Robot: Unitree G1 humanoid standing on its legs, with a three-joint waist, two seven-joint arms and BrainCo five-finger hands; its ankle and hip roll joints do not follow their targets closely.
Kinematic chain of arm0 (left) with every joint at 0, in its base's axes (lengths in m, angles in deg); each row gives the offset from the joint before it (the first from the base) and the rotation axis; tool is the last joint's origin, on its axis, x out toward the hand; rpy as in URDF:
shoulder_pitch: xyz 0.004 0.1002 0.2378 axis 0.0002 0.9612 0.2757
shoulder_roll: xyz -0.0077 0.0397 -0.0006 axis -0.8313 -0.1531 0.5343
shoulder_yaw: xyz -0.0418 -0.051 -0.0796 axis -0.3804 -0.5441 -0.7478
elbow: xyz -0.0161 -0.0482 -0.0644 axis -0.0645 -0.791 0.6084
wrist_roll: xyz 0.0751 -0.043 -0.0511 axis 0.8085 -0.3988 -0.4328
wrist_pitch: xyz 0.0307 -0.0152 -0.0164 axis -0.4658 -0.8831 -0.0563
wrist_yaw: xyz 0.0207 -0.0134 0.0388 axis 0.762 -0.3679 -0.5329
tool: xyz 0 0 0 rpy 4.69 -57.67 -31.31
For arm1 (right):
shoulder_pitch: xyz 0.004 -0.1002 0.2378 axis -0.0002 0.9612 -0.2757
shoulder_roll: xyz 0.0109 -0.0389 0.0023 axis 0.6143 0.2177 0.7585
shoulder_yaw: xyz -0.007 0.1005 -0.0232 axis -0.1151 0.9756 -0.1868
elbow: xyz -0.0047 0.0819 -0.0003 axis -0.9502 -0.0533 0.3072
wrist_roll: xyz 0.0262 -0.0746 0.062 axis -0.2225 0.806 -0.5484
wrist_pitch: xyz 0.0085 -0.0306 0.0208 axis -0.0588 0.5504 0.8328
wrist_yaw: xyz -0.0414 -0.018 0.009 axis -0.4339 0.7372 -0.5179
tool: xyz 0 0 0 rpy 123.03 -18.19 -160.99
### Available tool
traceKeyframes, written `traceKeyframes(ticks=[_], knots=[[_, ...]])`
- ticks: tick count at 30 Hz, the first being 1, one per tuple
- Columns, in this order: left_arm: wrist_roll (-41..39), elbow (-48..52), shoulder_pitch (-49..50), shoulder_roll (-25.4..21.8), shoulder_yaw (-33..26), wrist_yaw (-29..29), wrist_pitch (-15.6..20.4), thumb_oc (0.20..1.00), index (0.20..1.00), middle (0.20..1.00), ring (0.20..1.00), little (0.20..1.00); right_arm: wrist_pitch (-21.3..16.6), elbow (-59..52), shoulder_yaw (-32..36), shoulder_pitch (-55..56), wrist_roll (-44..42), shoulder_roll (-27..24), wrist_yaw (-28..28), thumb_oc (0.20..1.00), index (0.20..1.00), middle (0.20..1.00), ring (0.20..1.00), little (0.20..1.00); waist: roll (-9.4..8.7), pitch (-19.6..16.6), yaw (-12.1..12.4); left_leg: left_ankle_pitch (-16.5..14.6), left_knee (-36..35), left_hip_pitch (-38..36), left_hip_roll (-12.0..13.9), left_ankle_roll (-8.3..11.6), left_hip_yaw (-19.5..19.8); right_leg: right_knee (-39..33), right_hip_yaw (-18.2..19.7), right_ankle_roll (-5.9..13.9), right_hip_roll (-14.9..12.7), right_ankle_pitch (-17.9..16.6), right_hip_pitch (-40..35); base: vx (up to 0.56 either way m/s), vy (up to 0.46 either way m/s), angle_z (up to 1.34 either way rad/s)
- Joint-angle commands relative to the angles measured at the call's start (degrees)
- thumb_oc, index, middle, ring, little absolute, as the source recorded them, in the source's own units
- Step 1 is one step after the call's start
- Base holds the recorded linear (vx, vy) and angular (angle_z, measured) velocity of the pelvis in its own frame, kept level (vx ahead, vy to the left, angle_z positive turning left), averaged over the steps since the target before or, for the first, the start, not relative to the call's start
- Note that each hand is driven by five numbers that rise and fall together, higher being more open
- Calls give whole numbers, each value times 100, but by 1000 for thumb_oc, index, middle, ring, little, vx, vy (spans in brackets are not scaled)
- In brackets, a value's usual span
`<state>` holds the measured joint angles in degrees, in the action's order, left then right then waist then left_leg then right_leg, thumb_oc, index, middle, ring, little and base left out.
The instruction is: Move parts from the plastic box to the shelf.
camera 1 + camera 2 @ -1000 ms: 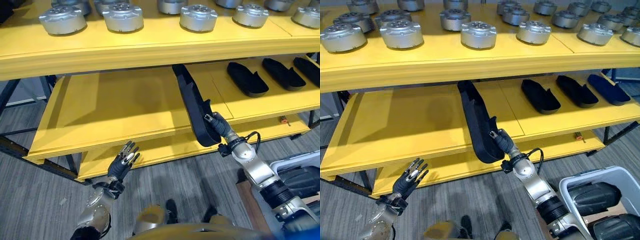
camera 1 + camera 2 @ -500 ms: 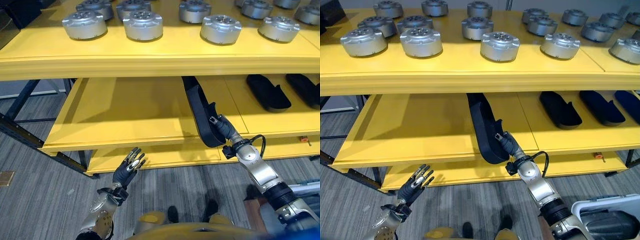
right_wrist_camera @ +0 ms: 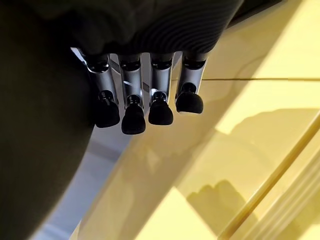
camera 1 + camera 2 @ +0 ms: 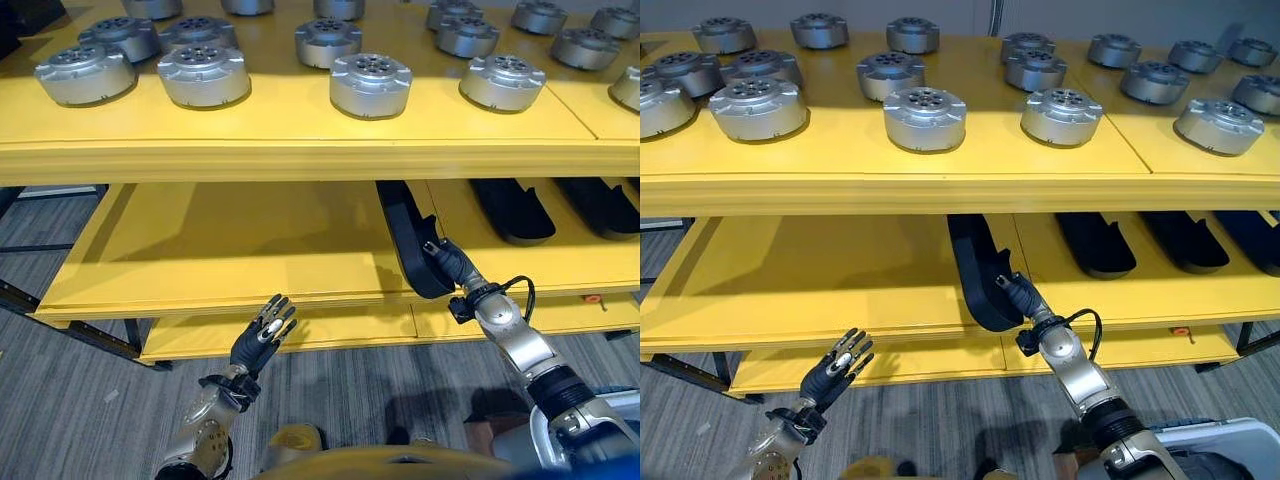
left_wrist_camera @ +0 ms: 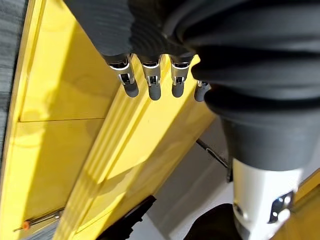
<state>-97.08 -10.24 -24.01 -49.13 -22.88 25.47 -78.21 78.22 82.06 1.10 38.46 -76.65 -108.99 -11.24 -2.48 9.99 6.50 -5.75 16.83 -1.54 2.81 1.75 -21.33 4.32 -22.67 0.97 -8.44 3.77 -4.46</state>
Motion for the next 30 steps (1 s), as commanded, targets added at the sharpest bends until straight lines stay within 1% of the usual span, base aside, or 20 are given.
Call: traceKeyframes(ticks=[1, 3, 4, 5, 6, 7, 8, 11, 13, 15, 19, 20, 22, 23, 24, 25, 27, 28, 29, 30], knots=[[43, 495, -30, -78, -98, 222, 47, 1000, 1000, 1000, 1000, 1000, -273, -257, 274, -387, -21, -47, -174, 200, 200, 200, 200, 200, -103, -63, 100, -125, 1184, 142, 696, 221, -226, -101, -242, 169, 23, -20, -198, 86, -12, -2], [-5, 525, -12, -59, -116, 251, -23, 1000, 1000, 1000, 1000, 1000, -260, -280, 269, -374, -17, -12, -192, 200, 200, 200, 200, 200, -40, -65, 90, -104, 707, 3, 684, 207, -314, -77, -336, 209, 28, -22, -159, 89, 68, 3], [38, 525, 4, -61, -94, 256, -46, 1000, 1000, 1000, 1000, 1000, -237, -346, 243, -339, -17, 19, -196, 200, 200, 200, 200, 200, 17, -83, 58, -58, 46, -197, 632, 193, -409, -16, -431, 271, 11, -36, -116, 83, 112, 15], [68, 520, 9, -62, -83, 250, -34, 1000, 1000, 1000, 1000, 1000, -227, -365, 237, -323, -21, 27, -199, 200, 200, 200, 200, 200, 31, -87, 54, -20, -120, -242, 619, 199, -420, -5, -448, 287, 7, -42, -114, 103, 160, 33], [157, 515, 14, -63, -61, 222, -4, 1000, 1000, 1000, 1000, 1000, -205, -424, 226, -274, -7, 46, -206, 200, 200, 200, 200, 200, 65, -93, 47, 95, -475, -307, 601, 228, -414, 40, -473, 325, 0, -41, -101, 72, 137, 35], [183, 507, 17, -72, -37, 207, 23, 1000, 1000, 1000, 1000, 1000, -189, -467, 214, -235, 0, 55, -218, 200, 200, 200, 200, 200, 97, -89, 42, 232, -709, -309, 646, 273, -410, 62, -477, 342, 5, -26, -108, 100, 219, 31], [112, 494, 34, -81, 8, 202, 49, 1000, 1000, 1000, 1000, 1000, -174, -521, 185, -156, -21, 50, -255, 200, 200, 200, 200, 200, 155, -79, 41, 622, -1229, -302, 780, 392, -430, 54, -484, 368, 18, 12, -179, 87, 210, 13], [8, 450, 90, -64, 17, 217, 111, 1000, 1000, 1000, 1000, 1000, -185, -596, 107, -29, -13, 41, -354, 200, 200, 200, 200, 200, 198, -10, 55, 1084, -1516, -89, 1059, 533, -428, 74, -465, 371, -47, 121, -331, 74, 227, 2], [-125, 408, 104, -65, -34, 267, 66, 1000, 1000, 1000, 1000, 1000, -285, -606, 112, 31, -30, 5, -321, 200, 200, 200, 200, 200, 208, -12, 64, 1084, -1514, -53, 1118, 519, -412, 184, -503, 367, -106, 221, -347, 59, 269, 1], [-173, 385, 153, -83, -70, 375, 61, 1000, 1000, 1000, 1000, 1000, -395, -622, 71, 20, -17, -55, -290, 200, 200, 200, 200, 200, 198, -26, 66, 1050, -1468, -44, 1093, 484, -420, 284, -543, 364, -153, 272, -343, 56, 305, -3], [-243, 318, -14, -144, 3, 534, -42, 1000, 1000, 1000, 1000, 1000, -385, -590, 128, -67, -103, -148, -195, 200, 200, 200, 200, 200, 165, -65, 68, 773, -1351, -104, 802, 302, -226, 444, -449, 348, -171, 343, -335, 85, 316, -16], [-148, 325, -71, -153, 33, 593, -64, 1000, 1000, 1000, 1000, 1000, -376, -573, 164, -51, -170, -160, -197, 200, 200, 200, 200, 200, 155, -90, 72, 714, -1394, -141, 674, 241, -124, 446, -374, 370, -153, 332, -330, 111, 322, -3], [10, 321, -128, -163, 110, 636, -24, 1000, 1000, 1000, 1000, 1000, -401, -546, 215, -21, -126, -145, -198, 200, 200, 200, 200, 200, 147, -116, 68, 675, -1483, -210, 530, 180, -15, 458, -252, 422, -146, 293, -298, 98, 334, -8], [-70, 315, -149, -172, 150, 641, -89, 1000, 1000, 1000, 1000, 1000, -403, -547, 247, -4, -101, -158, -199, 200, 200, 200, 200, 200, 142, -120, 65, 657, -1529, -253, 469, 145, 21, 484, -176, 454, -147, 280, -268, 42, 411, -9], [-203, 302, -161, -168, 159, 625, -138, 1000, 1000, 1000, 1000, 1000, -383, -564, 273, 8, -120, -179, -199, 200, 200, 200, 200, 200, 140, -122, 71, 703, -1554, -224, 432, 59, -10, 490, -154, 454, -147, 170, -191, -2, 313, -3], [-202, 290, -165, -168, 155, 639, -139, 1000, 1000, 1000, 1000, 1000, -368, -576, 273, 13, -126, -186, -214, 200, 200, 200, 200, 200, 135, -125, 74, 696, -1564, -227, 414, 42, 0, 505, -131, 472, -154, 153, -169, -33, 311, -10], [-40, 237, -214, -207, 192, 739, -42, 1000, 1000, 1000, 1000, 1000, -274, -644, 292, 47, -176, -186, -213, 200, 200, 200, 200, 200, 77, -94, 62, 628, -1579, -244, 319, -71, 28, 727, -28, 577, -220, 62, -34, -4, 243, -9], [-28, 237, -224, -214, 210, 738, -12, 1000, 1000, 1000, 1000, 1000, -277, -632, 306, 53, -207, -191, -198, 200, 200, 200, 200, 200, 65, -85, 63, 609, -1579, -247, 305, -102, 30, 801, -14, 595, -228, 56, -4, 17, 216, -3], [-53, 266, -249, -247, 249, 792, 28, 1000, 1000, 1000, 1000, 1000, -296, -614, 370, 83, -246, -222, -174, 200, 200, 200, 200, 200, 20, -51, 72, 540, -1554, -249, 255, -199, 46, 990, 31, 646, -244, 34, 74, 27, 169, -3], [-48, 295, -251, -262, 252, 807, 50, 1000, 1000, 1000, 1000, 1000, -353, -603, 419, 92, -209, -239, -105, 200, 200, 200, 200, 200, -5, -36, 87, 492, -1524, -256, 226, -247, 60, 1068, 53, 677, -272, -3, 104, 27, 153, -2]])
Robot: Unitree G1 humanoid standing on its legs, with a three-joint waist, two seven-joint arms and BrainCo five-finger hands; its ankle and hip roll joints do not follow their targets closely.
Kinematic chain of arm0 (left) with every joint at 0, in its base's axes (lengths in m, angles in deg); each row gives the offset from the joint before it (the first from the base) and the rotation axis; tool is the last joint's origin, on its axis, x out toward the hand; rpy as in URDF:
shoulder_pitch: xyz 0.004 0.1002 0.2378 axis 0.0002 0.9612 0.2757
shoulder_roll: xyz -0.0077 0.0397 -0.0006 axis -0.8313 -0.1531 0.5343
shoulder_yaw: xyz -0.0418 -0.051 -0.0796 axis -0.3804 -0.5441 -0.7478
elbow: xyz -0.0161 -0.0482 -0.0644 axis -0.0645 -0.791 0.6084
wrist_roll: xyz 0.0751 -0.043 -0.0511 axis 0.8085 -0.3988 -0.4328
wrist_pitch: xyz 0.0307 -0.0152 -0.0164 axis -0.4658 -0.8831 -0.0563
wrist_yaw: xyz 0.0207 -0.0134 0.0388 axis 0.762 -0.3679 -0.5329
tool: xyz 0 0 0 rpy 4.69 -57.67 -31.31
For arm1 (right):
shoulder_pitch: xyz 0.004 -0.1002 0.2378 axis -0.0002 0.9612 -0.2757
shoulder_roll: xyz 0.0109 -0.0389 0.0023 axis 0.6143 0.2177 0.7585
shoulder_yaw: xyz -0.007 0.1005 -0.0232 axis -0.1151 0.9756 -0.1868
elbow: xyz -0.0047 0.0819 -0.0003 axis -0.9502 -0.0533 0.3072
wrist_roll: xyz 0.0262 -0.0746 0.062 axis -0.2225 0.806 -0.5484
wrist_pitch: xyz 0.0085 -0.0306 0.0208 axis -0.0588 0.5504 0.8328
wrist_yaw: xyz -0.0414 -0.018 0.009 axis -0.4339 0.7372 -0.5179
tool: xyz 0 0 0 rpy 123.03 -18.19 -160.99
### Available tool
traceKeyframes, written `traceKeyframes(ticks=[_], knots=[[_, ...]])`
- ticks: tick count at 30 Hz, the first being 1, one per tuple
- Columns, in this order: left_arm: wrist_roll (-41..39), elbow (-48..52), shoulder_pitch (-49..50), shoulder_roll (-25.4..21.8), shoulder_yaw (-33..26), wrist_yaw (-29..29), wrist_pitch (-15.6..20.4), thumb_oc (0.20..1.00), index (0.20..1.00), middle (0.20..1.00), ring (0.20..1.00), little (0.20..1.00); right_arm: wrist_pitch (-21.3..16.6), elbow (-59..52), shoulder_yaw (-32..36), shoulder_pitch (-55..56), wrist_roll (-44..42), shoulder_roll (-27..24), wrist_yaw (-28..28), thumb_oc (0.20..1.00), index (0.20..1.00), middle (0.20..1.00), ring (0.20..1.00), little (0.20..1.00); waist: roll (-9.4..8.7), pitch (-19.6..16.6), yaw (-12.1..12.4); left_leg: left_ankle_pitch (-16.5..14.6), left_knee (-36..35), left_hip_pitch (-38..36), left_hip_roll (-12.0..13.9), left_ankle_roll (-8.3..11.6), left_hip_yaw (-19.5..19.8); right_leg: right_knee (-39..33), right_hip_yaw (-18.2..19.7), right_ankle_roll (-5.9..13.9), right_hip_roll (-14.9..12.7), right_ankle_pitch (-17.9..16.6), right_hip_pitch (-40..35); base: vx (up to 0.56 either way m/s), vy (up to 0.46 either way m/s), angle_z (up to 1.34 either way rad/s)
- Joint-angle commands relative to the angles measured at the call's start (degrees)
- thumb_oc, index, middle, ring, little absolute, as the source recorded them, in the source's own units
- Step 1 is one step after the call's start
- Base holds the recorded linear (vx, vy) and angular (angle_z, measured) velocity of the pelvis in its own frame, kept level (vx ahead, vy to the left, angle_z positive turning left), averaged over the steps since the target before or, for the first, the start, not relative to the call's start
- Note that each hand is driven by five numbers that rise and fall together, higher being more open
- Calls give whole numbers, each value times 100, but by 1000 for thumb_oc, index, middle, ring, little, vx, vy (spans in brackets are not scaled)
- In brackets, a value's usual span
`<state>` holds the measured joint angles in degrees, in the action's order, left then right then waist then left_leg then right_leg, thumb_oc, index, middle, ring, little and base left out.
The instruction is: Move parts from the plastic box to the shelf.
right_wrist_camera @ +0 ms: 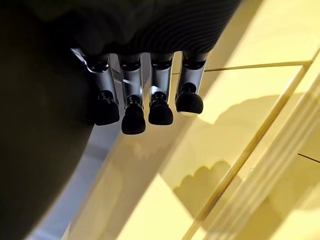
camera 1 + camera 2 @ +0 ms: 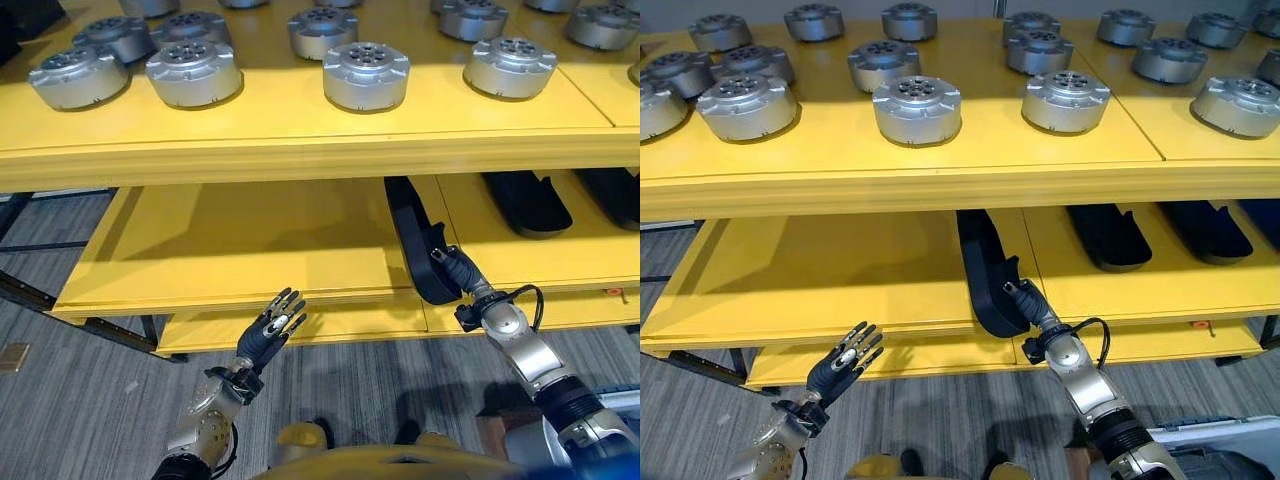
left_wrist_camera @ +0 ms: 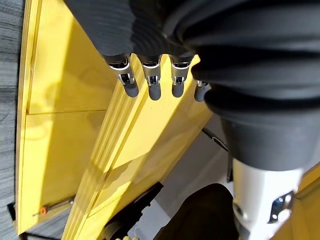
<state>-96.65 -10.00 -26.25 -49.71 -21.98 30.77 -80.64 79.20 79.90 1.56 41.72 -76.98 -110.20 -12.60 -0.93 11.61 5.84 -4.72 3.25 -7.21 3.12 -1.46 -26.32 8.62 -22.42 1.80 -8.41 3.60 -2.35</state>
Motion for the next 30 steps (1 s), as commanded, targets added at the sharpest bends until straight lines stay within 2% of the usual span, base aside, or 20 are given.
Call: traceKeyframes(ticks=[1, 3, 6, 7, 8, 9, 11, 13, 15, 19, 21, 22, 25, 30], knots=[[-85, 286, -29, -207, 165, 268, 303, 1000, 1000, 1000, 1000, 1000, -468, -405, 392, -214, -169, -131, 57, 200, 200, 200, 200, 200, -177, -192, 156, 361, -148, 316, 177, 45, 573, 673, 41, 626, -306, -47, -70, 6, 56, -1], [10, 381, -53, -233, 243, 191, 454, 1000, 1000, 1000, 1000, 1000, -471, -492, 394, -164, -173, -110, -11, 200, 200, 200, 200, 200, -238, -122, 209, 268, -39, 340, 198, -22, 566, 688, -6, 719, -500, -228, 44, -20, -23, -1], [-16, 423, -159, -268, 335, 47, 663, 1000, 1000, 1000, 1000, 1000, -588, -413, 376, -192, -220, -67, -56, 200, 200, 200, 200, 200, -291, -60, 208, 117, 51, 317, 209, 0, 610, 531, 79, 835, -659, -348, 27, 11, -109, -8], [-110, 410, -231, -282, 347, -8, 724, 1000, 1000, 1000, 1000, 1000, -649, -390, 370, -203, -244, -43, -83, 200, 200, 200, 200, 200, -316, -43, 195, 94, 83, 339, 228, 6, 611, 392, 135, 875, -741, -505, 55, -66, -197, -2], [-126, 404, -363, -309, 344, -44, 810, 1000, 1000, 1000, 1000, 1000, -710, -376, 376, -231, -177, 28, -94, 200, 200, 200, 200, 200, -370, -16, 184, 137, 126, 402, 260, -15, 527, 117, 156, 886, -896, -856, 134, -63, -183, 5], [-126, 403, -364, -309, 344, -44, 811, 1000, 1000, 1000, 1000, 1000, -710, -375, 376, -232, -177, 29, -94, 200, 200, 200, 200, 200, -370, -15, 185, 135, 128, 402, 260, -15, 526, 114, 156, 887, -896, -859, 133, -48, -235, -1], [59, 430, -535, -356, 343, -164, 936, 1000, 1000, 1000, 1000, 1000, -738, -287, 402, -337, -36, 112, 15, 200, 200, 200, 200, 200, -412, 34, 176, 24, 240, 376, 354, 16, 472, -110, 249, 1004, -1186, -1265, 238, 50, -269, -13], [-16, 460, -555, -389, 322, -246, 1032, 1000, 1000, 1000, 1000, 1000, -727, -272, 410, -358, -31, 118, 56, 200, 200, 200, 200, 200, -412, 52, 169, -13, 298, 382, 412, 30, 477, -116, 299, 1025, -1230, -1282, 270, 63, -220, -11], [-345, 550, -498, -418, 173, -275, 1069, 1000, 1000, 1000, 1000, 1000, -744, -315, 420, -300, -9, 72, 113, 200, 200, 200, 200, 200, -399, 63, 165, 5, 414, 447, 542, 91, 542, -199, 336, 1011, -1164, -1108, 168, 95, -267, 12], [-529, 712, -277, -354, -139, -425, 1062, 1000, 1000, 1000, 1000, 1000, -648, -478, 442, -257, 151, -7, 264, 200, 200, 200, 200, 200, -345, 40, 254, 71, 396, 354, 753, 276, 503, -258, 106, 963, -944, -609, -137, 136, -202, -4], [-993, 739, -191, -261, -234, -331, 836, 1000, 1000, 1000, 1000, 1000, -646, -507, 454, -262, 296, -75, 313, 200, 200, 200, 200, 200, -338, 14, 284, 174, 319, 333, 834, 354, 519, -256, 49, 916, -864, -448, -217, 87, -153, -7], [-1281, 770, -127, -166, -306, -226, 633, 1000, 1000, 1000, 1000, 1000, -579, -555, 450, -288, 300, -108, 303, 200, 200, 200, 200, 200, -348, -6, 319, 331, 241, 369, 892, 379, 470, -297, -52, 828, -819, -441, -219, 59, -155, 8], [-1029, 777, -18, -105, -346, -78, 552, 1000, 1000, 1000, 1000, 1000, -537, -545, 481, -334, 291, -129, 302, 200, 200, 200, 200, 200, -373, -17, 387, 410, 196, 359, 1006, 496, 514, -262, -217, 773, -777, -326, -281, 99, -142, 17], [-842, 801, 86, -71, -123, -188, 368, 1000, 1000, 1000, 1000, 1000, -429, -465, 484, -770, 225, -279, 359, 200, 200, 200, 200, 200, -342, 22, 476, 531, 225, 461, 1212, 659, 650, -5, -413, 623, -704, -104, -177, 67, -70, 11]])
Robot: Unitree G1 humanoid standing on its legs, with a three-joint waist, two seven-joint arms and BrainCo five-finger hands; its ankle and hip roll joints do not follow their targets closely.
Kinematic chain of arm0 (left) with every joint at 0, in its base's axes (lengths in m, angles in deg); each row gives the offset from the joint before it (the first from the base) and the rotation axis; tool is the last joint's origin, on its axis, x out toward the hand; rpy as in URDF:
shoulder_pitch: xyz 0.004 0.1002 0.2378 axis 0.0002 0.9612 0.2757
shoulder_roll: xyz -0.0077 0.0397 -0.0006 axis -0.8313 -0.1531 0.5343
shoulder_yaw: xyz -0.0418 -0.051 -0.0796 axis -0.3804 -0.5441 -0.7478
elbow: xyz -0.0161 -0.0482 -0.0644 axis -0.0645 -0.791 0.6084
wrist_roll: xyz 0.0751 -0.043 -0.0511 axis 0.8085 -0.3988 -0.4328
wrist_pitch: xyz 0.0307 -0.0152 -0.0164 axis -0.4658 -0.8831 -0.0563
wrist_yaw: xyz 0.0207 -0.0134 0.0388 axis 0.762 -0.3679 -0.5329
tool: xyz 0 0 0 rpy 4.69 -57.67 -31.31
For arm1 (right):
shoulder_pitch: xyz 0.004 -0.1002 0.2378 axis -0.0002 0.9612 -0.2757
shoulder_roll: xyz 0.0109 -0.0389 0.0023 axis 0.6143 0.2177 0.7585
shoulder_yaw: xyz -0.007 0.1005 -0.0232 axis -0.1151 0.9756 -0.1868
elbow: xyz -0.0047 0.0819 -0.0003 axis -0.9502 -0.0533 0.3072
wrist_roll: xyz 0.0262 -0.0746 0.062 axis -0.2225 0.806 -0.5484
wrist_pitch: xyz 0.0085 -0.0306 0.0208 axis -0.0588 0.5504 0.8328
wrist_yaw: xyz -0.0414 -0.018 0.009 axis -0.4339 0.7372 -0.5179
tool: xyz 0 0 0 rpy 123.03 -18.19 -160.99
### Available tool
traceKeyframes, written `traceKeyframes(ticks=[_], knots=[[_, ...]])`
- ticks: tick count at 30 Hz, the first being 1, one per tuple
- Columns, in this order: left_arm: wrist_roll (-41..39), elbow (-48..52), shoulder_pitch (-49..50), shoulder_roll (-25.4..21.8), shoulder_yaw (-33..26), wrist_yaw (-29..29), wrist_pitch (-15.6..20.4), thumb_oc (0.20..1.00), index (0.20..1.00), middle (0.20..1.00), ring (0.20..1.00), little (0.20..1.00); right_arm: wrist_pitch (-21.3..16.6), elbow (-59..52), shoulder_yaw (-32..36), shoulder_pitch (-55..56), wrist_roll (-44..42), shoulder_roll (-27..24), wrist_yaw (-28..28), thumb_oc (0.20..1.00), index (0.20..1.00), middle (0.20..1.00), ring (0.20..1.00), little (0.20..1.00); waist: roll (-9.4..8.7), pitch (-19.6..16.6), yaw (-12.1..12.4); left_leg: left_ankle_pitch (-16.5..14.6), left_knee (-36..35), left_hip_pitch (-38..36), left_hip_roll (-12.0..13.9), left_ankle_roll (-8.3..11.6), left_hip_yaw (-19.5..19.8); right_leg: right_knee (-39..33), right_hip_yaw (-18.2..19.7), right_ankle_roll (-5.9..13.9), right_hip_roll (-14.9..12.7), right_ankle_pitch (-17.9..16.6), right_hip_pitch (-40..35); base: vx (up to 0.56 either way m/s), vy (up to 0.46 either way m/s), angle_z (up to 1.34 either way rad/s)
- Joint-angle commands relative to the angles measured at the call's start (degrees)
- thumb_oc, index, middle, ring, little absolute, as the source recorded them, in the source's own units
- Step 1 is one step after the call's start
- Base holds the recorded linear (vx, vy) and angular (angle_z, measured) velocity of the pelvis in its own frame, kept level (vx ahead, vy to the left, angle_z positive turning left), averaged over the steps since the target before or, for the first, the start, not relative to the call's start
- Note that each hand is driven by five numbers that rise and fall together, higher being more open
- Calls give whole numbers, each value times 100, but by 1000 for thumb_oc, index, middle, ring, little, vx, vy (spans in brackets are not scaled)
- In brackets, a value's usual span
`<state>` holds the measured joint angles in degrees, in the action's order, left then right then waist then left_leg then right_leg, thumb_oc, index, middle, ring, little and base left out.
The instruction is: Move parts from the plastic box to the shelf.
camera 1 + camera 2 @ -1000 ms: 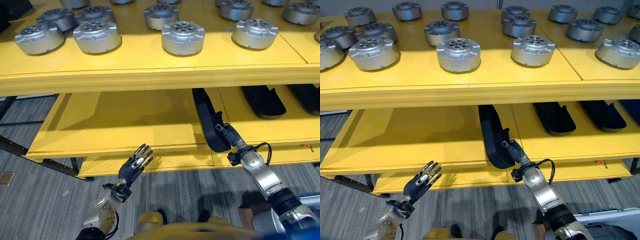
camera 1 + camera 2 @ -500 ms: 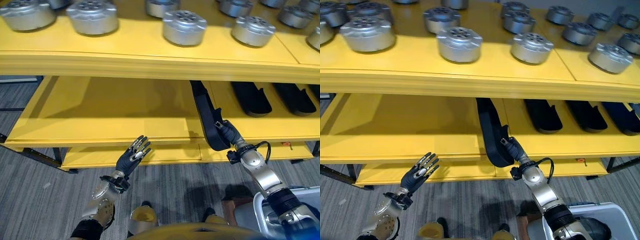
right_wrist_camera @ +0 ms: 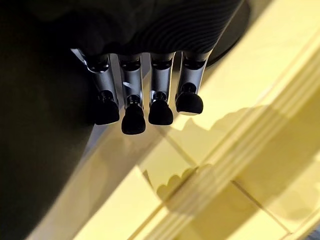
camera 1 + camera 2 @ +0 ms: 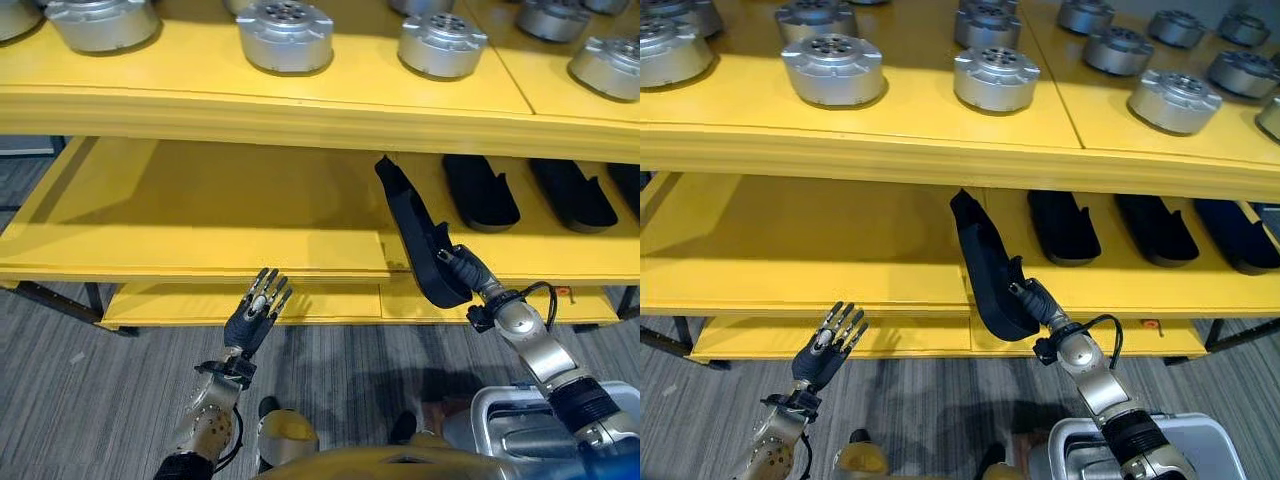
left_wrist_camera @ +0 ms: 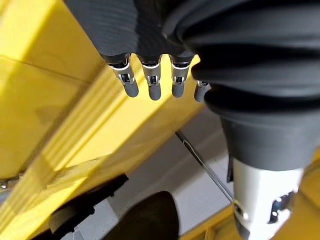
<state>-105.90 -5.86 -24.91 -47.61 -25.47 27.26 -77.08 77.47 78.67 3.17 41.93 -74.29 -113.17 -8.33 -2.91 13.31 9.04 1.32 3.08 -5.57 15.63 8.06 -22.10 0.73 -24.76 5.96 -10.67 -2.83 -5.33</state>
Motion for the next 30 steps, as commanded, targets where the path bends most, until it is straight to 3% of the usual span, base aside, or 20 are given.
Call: traceKeyframes(ticks=[1, 11, 13, 17, 21, 26, 30], knots=[[103, 340, -62, -279, 277, 179, -8, 1000, 1000, 1000, 1000, 1000, -254, -344, 309, -863, -41, 4, -90, 200, 200, 200, 200, 200, -124, -120, 160, -66, 277, 344, -24, -273, 252, 828, -194, 198, -483, 555, 157, -2, -11, 21], [296, 138, -279, -325, 702, 125, 63, 1000, 1000, 1000, 1000, 1000, -238, -265, 205, -1352, 85, 16, -270, 200, 200, 200, 200, 200, 68, 121, 131, -77, 380, 531, -103, -312, 374, 1064, -132, 246, -606, 529, 433, -22, 23, 5], [245, 190, -317, -377, 776, 96, 79, 1000, 1000, 1000, 1000, 1000, -43, -195, 218, -1390, -4, 60, -435, 200, 200, 200, 200, 200, 139, 211, 148, -88, 470, 636, -114, -335, 403, 1172, -162, 259, -672, 534, 522, -37, 37, 4], [259, 219, -424, -453, 814, 141, 30, 1000, 1000, 1000, 1000, 1000, -12, 12, 286, -1533, 130, 61, -625, 200, 200, 200, 200, 200, 213, 360, 171, -156, 665, 786, -133, -375, 383, 1409, -207, 257, -758, 621, 628, -58, -1, 12], [-156, 319, -943, -649, 978, -30, 0, 1000, 1000, 1000, 1000, 1000, 167, 529, 287, -2401, 176, -189, -1016, 200, 200, 200, 200, 200, 323, 777, 245, -229, 1043, 1371, -117, -401, 393, 1793, -254, 221, -891, 733, 1081, -208, -35, 11], [-265, 277, -1346, -695, 1093, -111, 40, 1000, 1000, 1000, 1000, 1000, 199, 1291, 238, -3376, -16, -464, -1493, 200, 200, 200, 200, 200, 335, 1254, 357, -405, 1562, 2035, -81, -379, 573, 2360, -156, 207, -978, 965, 1625, -168, -54, 11], [-190, 497, -1520, -751, 1246, -242, 272, 1000, 1000, 1000, 1000, 1000, 210, 1763, -5, -4076, -47, -658, -1713, 200, 200, 200, 200, 200, 348, 1557, 447, -469, 1883, 2514, -104, -421, 693, 2726, -84, 141, -970, 1083, 2039, -117, 2, -1]])
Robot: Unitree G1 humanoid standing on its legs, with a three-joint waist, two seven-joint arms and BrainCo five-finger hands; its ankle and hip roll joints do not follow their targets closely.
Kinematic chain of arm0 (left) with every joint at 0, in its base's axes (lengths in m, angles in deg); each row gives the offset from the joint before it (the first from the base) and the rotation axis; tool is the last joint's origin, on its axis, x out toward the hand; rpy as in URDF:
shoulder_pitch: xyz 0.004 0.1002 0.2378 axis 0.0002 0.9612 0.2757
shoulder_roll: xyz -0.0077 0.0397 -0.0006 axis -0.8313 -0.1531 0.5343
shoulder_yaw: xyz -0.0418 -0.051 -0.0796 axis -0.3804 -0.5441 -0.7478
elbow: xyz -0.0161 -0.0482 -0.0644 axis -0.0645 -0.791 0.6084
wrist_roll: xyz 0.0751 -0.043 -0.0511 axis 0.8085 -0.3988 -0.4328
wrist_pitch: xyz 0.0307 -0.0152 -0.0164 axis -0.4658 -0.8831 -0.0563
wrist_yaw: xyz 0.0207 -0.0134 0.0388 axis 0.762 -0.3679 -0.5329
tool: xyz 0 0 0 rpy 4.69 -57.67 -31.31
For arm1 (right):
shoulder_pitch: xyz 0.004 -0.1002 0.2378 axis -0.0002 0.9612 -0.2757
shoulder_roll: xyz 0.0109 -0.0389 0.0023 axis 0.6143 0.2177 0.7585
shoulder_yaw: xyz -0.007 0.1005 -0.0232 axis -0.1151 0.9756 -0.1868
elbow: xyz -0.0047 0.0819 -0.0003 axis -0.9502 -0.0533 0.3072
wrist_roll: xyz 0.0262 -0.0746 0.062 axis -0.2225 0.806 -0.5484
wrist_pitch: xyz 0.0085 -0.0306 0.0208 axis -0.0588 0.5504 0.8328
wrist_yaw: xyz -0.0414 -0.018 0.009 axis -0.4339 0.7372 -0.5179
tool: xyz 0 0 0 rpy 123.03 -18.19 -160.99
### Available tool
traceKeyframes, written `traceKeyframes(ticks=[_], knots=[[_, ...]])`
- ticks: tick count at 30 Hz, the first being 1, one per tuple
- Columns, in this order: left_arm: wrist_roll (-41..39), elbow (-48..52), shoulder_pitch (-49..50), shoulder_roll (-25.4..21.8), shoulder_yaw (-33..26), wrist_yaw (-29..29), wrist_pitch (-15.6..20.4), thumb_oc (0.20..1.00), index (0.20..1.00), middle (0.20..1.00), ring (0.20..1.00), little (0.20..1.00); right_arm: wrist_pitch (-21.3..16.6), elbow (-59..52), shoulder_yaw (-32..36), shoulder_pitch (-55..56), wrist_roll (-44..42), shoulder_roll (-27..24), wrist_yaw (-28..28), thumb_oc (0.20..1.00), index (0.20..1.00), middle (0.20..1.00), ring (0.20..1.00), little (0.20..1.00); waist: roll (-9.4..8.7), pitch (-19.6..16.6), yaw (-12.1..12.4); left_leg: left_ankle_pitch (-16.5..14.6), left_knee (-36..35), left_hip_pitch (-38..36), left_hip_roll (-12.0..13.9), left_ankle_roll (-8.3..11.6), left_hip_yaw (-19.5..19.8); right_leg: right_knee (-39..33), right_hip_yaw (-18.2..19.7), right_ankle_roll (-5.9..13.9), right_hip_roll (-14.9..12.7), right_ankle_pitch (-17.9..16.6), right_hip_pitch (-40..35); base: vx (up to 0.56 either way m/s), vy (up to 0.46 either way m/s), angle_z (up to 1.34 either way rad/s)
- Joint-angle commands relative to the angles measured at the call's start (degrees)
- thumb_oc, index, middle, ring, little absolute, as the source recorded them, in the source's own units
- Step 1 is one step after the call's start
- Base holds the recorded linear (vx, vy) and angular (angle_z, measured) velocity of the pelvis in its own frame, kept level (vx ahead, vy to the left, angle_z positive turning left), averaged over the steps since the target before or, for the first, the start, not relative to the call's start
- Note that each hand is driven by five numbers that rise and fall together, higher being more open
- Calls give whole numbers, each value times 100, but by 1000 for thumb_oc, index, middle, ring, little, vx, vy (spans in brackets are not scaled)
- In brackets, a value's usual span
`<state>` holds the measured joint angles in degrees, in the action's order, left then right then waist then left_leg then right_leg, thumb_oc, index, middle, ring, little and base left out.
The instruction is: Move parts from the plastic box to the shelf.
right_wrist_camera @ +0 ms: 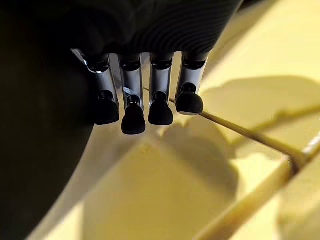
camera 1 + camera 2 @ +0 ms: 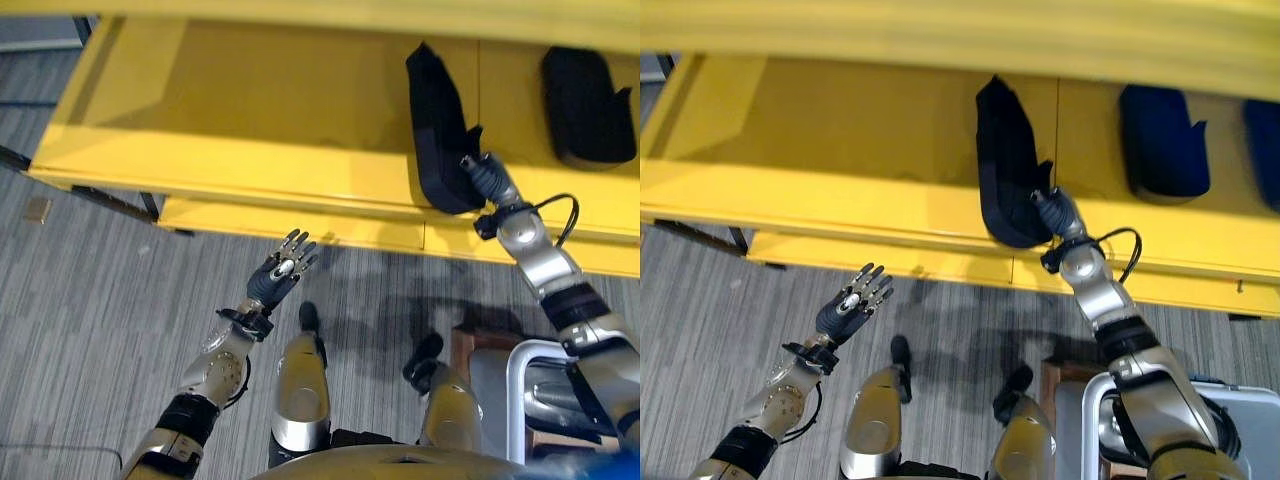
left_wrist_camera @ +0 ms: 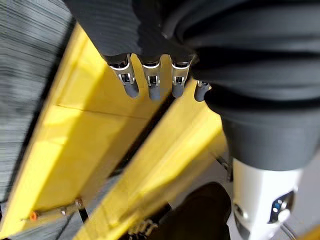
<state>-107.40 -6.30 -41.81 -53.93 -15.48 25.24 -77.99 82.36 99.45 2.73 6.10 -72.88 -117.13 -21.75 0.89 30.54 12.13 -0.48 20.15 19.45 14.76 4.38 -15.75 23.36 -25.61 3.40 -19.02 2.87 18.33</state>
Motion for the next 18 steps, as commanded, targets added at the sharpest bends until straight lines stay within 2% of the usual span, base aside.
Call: traceKeyframes(ticks=[1, 10, 18], knots=[[-41, 669, 148, -152, 290, -85, 383, 1000, 1000, 1000, 1000, 1000, -264, -286, -8, -645, -155, -315, -435, 200, 200, 200, 200, 200, -28, -78, 158, -306, 258, 156, -31, -73, 75, 583, 27, 388, -140, 539, -179, -73, 20, -1], [-203, 1228, 155, -361, 494, -314, 465, 1000, 1000, 1000, 1000, 1000, -46, 108, -365, -1500, 285, -422, -771, 200, 200, 200, 200, 200, -31, -75, 264, -484, 747, 905, -40, -170, 142, 1136, 127, 347, -144, 708, 533, -20, 43, -7], [-323, 1549, 133, -633, 538, -553, 209, 1000, 1000, 1000, 1000, 1000, 195, 669, -766, -2372, 582, -515, -949, 200, 200, 200, 200, 200, -42, -75, 401, -644, 1104, 1335, -17, -250, 218, 1524, 131, 320, -92, 782, 915, 9, 31, -4]])
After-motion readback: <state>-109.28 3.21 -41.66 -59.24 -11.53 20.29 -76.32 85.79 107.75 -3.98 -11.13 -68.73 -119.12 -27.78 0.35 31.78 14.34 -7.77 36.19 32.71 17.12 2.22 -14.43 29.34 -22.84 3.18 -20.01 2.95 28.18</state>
